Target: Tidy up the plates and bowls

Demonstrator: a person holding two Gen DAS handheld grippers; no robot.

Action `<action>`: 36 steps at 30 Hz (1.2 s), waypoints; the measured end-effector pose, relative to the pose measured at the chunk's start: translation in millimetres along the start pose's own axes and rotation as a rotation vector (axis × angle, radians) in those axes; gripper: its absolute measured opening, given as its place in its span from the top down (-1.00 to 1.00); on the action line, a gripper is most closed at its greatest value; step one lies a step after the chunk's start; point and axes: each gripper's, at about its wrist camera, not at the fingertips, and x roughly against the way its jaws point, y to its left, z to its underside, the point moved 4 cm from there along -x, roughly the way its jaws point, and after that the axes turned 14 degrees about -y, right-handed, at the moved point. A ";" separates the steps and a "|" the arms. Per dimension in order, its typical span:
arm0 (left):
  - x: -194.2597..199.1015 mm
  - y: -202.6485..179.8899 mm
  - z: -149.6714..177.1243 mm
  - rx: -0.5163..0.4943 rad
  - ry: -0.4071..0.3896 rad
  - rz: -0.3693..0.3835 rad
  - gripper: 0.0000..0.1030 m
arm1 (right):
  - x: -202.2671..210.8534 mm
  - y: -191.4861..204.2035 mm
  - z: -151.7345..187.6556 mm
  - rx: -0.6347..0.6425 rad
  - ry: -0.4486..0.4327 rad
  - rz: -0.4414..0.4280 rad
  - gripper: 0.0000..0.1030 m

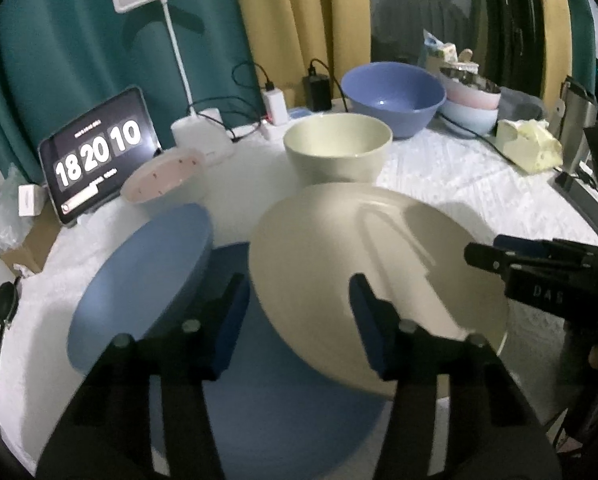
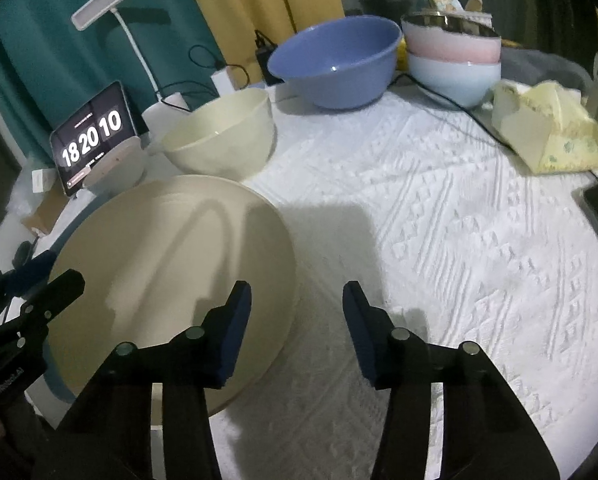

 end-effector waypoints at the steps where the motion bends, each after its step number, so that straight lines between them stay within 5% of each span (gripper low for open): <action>1: -1.5 0.1 1.1 0.002 0.007 -0.004 0.10 | -1.2 -0.9 0.6 -0.007 0.005 -0.005 0.14; 6: -5.4 -6.0 4.4 0.005 0.035 0.002 0.18 | -5.3 -1.0 2.7 0.000 0.024 -0.020 0.63; 8: -4.2 -7.8 4.3 0.004 0.037 -0.004 0.18 | -5.8 -3.0 2.7 0.003 0.024 -0.009 0.66; 36: -22.2 -92.4 -7.6 -0.042 0.098 0.136 0.18 | 40.8 -85.4 -21.6 -0.048 -0.062 0.110 0.68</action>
